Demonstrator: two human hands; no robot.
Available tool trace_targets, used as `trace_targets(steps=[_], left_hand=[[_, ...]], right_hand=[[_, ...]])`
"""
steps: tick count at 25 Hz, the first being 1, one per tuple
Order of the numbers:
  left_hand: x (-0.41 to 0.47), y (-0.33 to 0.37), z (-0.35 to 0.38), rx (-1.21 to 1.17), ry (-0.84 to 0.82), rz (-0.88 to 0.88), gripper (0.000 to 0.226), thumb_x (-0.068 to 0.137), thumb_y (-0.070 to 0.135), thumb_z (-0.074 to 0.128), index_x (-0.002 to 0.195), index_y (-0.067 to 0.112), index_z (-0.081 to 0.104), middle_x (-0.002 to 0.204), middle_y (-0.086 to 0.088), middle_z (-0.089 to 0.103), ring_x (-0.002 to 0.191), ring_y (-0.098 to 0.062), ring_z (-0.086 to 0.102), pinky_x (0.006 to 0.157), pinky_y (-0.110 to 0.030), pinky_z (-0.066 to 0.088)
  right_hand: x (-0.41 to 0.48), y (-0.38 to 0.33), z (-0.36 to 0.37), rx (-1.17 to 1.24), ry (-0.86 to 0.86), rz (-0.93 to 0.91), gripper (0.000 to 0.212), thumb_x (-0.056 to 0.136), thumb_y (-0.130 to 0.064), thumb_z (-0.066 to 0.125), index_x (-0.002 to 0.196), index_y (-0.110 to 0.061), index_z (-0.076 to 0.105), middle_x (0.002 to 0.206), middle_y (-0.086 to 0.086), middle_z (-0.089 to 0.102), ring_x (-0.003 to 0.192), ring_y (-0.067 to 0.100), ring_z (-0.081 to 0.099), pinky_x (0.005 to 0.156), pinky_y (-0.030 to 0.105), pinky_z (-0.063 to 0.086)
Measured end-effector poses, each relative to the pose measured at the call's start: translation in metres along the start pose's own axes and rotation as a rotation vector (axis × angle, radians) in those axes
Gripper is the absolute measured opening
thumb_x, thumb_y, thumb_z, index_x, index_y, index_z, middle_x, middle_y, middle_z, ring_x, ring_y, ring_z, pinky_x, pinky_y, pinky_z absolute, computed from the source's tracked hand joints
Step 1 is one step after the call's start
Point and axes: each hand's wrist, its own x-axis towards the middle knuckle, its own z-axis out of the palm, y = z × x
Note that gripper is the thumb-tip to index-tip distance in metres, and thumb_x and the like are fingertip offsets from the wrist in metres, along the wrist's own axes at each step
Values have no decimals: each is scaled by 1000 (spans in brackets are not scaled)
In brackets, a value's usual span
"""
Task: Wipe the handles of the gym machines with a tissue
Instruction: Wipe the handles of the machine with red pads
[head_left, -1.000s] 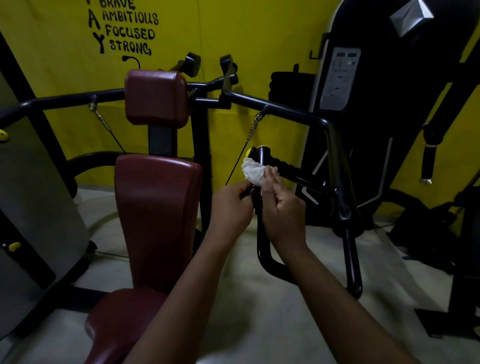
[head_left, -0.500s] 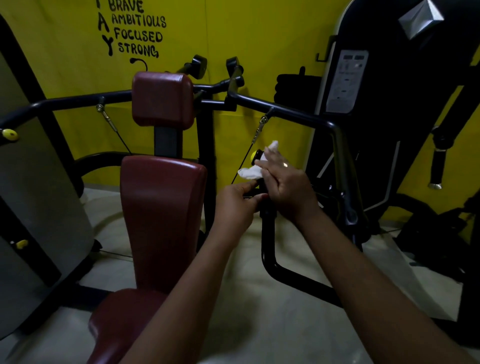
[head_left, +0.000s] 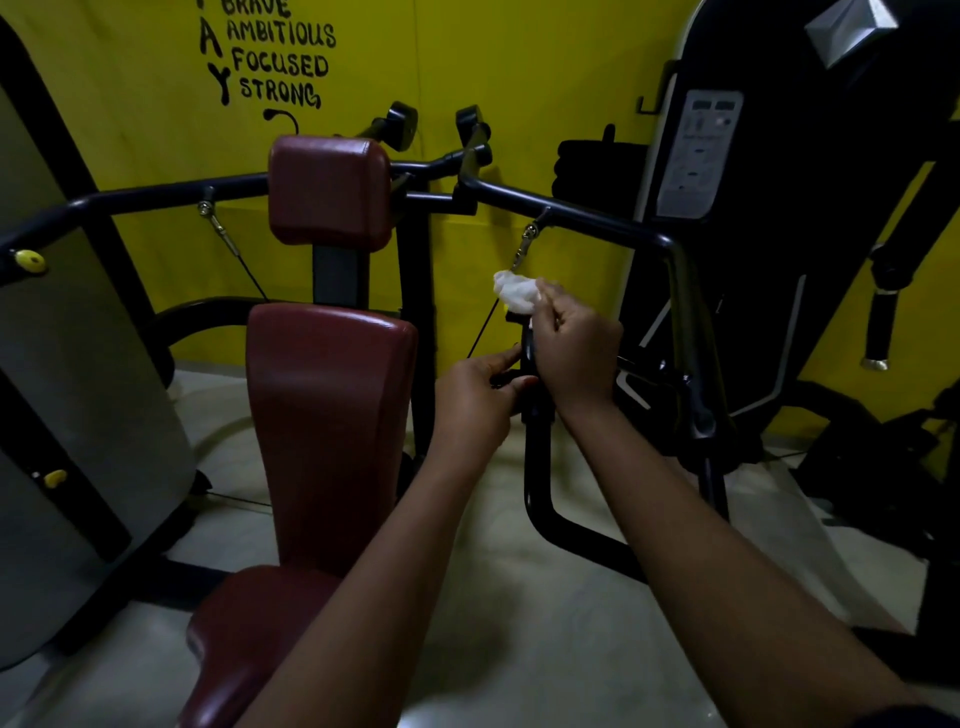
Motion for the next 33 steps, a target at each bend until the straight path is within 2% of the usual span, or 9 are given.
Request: trace_targets(steps=[3, 6, 12, 14, 19, 23, 26, 29, 33], left_hand=[[0, -2, 1, -9, 10, -22, 42, 87, 0, 67, 127, 10, 62, 92, -4, 72, 73, 0, 65, 68, -12, 52], [0, -4, 1, 15, 27, -31, 41, 87, 4, 68, 128, 12, 62, 95, -6, 73, 79, -6, 67, 73, -15, 54], [-2, -1, 1, 32, 18, -12, 41, 88, 2, 66, 128, 9, 61, 87, -5, 70, 67, 2, 64, 64, -8, 50], [-1, 0, 0, 45, 15, -5, 42, 87, 0, 66, 128, 9, 61, 83, -2, 69, 59, 9, 62, 62, -7, 50], [2, -3, 0, 26, 22, -41, 43, 86, 2, 67, 128, 9, 62, 95, -11, 73, 82, -15, 70, 79, -29, 59], [3, -6, 2, 228, 114, 1, 46, 83, 18, 75, 127, 21, 63, 106, -3, 67, 90, -12, 61, 82, -31, 53], [7, -10, 1, 256, 180, -13, 57, 75, 23, 82, 127, 21, 59, 119, -6, 61, 103, -11, 58, 87, -30, 50], [11, -15, 2, 266, 197, -55, 69, 71, 30, 84, 132, 23, 51, 124, -11, 51, 110, -24, 56, 95, -42, 51], [9, -13, 3, 310, 216, -48, 70, 72, 31, 83, 133, 21, 50, 125, -12, 51, 112, -23, 55, 96, -41, 49]], right_hand=[[22, -1, -6, -100, -219, -248, 26, 83, -18, 52, 85, -7, 75, 92, 11, 73, 85, 27, 68, 70, 30, 51], [53, -5, -5, -177, -513, -124, 34, 75, -31, 44, 73, -10, 72, 73, 9, 69, 71, 26, 63, 60, 32, 47], [22, -5, 6, 418, -94, 720, 24, 84, -26, 60, 64, -19, 68, 59, -3, 63, 59, 13, 59, 54, 25, 41], [7, -8, 2, 489, -24, 739, 21, 89, -26, 60, 80, -16, 76, 63, -5, 68, 58, 5, 59, 56, 23, 43], [1, -12, -5, 155, -71, 178, 28, 95, -16, 54, 117, -7, 69, 107, 8, 72, 91, 11, 67, 78, 14, 48], [21, 1, 5, 508, -153, 766, 27, 93, -27, 55, 80, -11, 72, 78, 9, 71, 73, 22, 65, 69, 33, 49], [-7, -4, -6, 979, -290, 1136, 45, 100, -36, 46, 89, 2, 68, 85, 20, 70, 71, 25, 68, 65, 30, 55], [-46, -12, -15, 1009, -205, 1257, 36, 100, -32, 45, 81, -10, 67, 71, 7, 63, 56, 16, 62, 54, 26, 52], [-52, -22, -14, 455, -79, 972, 38, 96, -41, 44, 71, -20, 65, 72, 2, 68, 72, 25, 66, 70, 42, 57]])
